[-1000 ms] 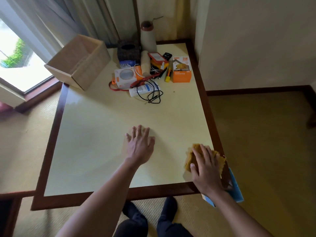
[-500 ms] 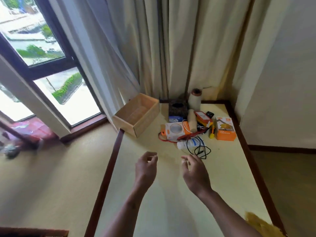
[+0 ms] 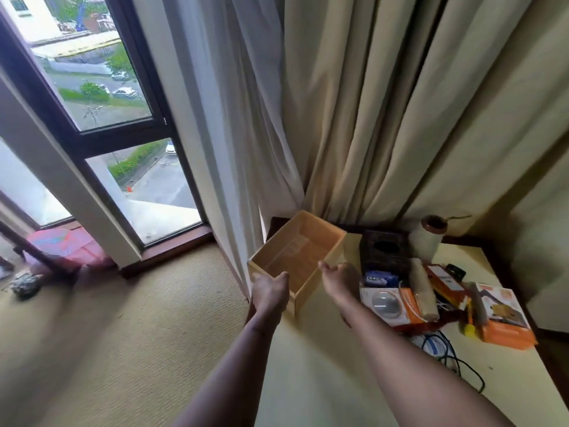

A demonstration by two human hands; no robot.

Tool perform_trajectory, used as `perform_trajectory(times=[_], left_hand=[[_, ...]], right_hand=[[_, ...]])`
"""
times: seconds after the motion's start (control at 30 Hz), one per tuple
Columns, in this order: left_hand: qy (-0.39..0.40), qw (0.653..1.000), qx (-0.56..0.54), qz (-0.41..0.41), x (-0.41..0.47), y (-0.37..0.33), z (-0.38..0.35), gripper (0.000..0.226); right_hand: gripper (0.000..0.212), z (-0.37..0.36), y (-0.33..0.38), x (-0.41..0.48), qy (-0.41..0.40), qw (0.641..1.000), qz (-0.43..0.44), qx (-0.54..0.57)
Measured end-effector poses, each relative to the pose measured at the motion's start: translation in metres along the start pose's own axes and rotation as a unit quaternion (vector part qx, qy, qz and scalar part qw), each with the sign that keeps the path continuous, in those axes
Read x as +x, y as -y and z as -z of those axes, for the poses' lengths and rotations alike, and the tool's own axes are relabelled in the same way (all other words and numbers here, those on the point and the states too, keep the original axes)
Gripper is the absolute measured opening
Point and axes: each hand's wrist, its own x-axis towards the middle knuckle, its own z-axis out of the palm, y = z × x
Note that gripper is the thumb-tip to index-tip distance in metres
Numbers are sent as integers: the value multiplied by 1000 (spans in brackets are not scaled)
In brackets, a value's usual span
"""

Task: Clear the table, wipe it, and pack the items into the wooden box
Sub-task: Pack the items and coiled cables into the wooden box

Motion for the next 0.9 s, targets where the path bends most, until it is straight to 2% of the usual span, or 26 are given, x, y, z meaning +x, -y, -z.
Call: perform_trajectory(times=[0.07,0.1,0.23,0.3,0.4,0.5,0.57,0.7,0.73,0.83,0.9], left_hand=[[5,999,8,41,20,1,-5,47],[6,999,21,50,26,4,-8,48],[11,997,65,50,52,20,-18,41],[7,997,75,29,45,19,-14,36],[-5,995,87,-46,23,20,-2,33],[-24,995,65,-73,-10,23,18,31],[-22,995,57,-76,-31,31,31,20],[18,994,34,-99,-79,53,61,8],[28,993,37,-108,-96,59,68,8],[67,988,56,-129,-146,69,85,30],[93,983,76,-137,-179,76,87,27]], right_hand=[[66,-22,-4,25,10,1000,-26,-8],[65,-29,-8,33,14,999,-30,-12],[36,-39,-5,34,39,998,-43,2],[30,-34,2,25,41,998,-42,14],[29,-18,8,-2,56,998,-23,29],[25,8,4,-41,66,996,11,53],[26,29,-4,-67,59,996,27,68],[44,83,-27,-106,4,995,58,87],[48,101,-36,-115,-8,994,63,90],[55,154,-74,-138,-28,994,75,76],[46,188,-103,-156,-10,995,86,54]])
